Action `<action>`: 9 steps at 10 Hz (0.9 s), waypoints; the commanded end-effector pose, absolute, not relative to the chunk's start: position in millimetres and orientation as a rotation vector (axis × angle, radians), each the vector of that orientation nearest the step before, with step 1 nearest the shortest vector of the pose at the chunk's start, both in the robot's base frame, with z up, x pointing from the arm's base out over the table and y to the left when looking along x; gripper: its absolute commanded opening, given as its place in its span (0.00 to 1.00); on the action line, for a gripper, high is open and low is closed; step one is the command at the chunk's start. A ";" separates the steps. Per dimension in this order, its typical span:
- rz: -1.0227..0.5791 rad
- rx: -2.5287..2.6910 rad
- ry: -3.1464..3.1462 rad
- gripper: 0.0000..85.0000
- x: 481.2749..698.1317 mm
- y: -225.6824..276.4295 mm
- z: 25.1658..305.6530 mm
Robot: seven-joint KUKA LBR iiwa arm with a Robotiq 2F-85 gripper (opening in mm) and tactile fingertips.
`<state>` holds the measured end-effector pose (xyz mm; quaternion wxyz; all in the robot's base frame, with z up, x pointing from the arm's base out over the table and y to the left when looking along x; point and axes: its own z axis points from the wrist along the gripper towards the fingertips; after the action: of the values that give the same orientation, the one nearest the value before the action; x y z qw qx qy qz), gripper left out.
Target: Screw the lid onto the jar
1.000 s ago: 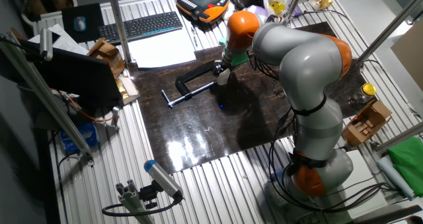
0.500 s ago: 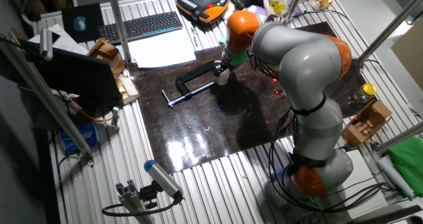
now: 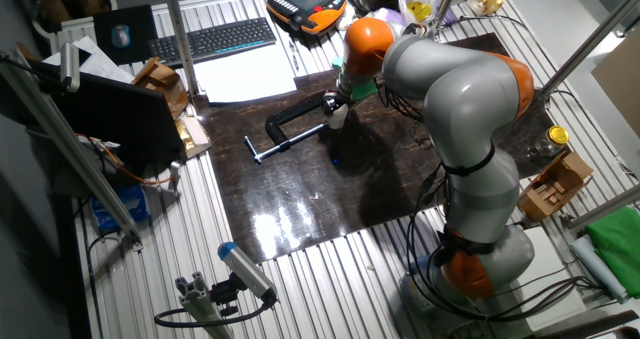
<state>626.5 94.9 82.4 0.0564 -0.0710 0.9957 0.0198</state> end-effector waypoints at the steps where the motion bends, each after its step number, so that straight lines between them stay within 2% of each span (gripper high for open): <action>1: 0.061 -0.215 3.023 0.77 626.8 95.1 82.1; 3: 0.059 -0.190 3.022 0.88 626.7 95.0 82.3; 5: 0.058 -0.183 3.027 0.78 626.6 95.0 82.3; 6: 0.054 -0.162 3.021 0.85 626.5 95.0 82.4; 7: 0.051 -0.165 3.021 0.88 626.6 94.9 82.5; 8: 0.053 -0.174 3.023 0.80 626.8 95.1 82.4; 9: 0.053 -0.176 3.021 0.78 626.7 95.1 82.4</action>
<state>627.0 95.0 82.6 0.0597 -0.0577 0.9964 0.0174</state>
